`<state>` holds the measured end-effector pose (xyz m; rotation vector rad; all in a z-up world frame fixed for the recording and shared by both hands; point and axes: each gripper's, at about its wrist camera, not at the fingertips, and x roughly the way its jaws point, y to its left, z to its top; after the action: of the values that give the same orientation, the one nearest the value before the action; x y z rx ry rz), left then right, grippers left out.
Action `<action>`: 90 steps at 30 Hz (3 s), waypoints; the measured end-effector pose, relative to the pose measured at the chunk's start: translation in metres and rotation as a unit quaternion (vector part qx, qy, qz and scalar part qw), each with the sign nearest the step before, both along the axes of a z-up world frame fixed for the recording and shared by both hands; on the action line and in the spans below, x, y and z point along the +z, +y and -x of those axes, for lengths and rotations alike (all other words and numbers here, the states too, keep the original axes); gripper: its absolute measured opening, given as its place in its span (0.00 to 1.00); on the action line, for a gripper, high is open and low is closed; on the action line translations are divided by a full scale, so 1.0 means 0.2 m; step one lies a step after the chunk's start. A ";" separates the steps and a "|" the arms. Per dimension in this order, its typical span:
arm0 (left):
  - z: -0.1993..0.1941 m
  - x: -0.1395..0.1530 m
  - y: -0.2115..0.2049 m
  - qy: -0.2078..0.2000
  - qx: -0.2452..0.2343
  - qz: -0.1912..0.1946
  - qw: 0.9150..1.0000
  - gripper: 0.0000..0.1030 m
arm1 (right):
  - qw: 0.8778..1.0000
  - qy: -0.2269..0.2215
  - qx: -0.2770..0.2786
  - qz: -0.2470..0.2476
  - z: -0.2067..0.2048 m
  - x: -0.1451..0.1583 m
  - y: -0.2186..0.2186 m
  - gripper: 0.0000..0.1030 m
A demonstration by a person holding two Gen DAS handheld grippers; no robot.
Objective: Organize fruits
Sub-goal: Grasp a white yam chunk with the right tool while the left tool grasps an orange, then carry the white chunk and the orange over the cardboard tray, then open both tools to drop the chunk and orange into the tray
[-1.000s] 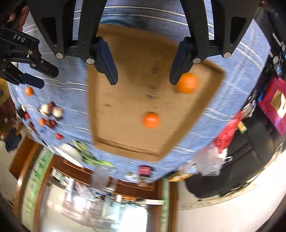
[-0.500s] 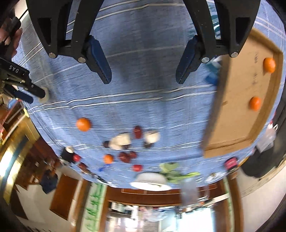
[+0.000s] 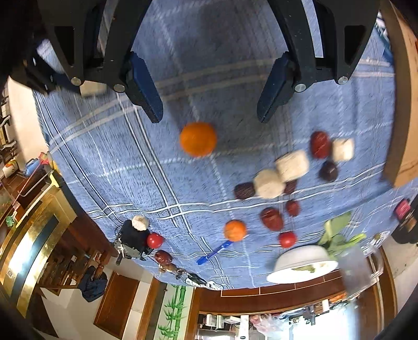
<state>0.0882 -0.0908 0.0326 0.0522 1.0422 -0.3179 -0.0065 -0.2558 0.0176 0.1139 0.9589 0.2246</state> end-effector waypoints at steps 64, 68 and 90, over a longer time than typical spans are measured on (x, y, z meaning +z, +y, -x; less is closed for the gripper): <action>0.65 0.08 1.93 -0.023 0.270 0.065 0.961 0.31 | 0.961 -0.024 0.275 -0.002 -0.32 0.22 1.89 0.43; 0.62 0.05 1.93 -0.015 0.268 0.064 0.961 0.31 | 0.957 -0.016 0.289 0.009 -0.35 0.17 2.00 0.43; 0.56 -0.02 1.89 -0.014 0.245 0.018 0.969 0.39 | 0.951 0.005 0.305 0.053 -0.41 0.02 2.15 0.46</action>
<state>-0.0231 0.2867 0.0293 -0.2306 0.9850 0.1132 0.0754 0.1747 0.0212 -0.2877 0.9942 0.7426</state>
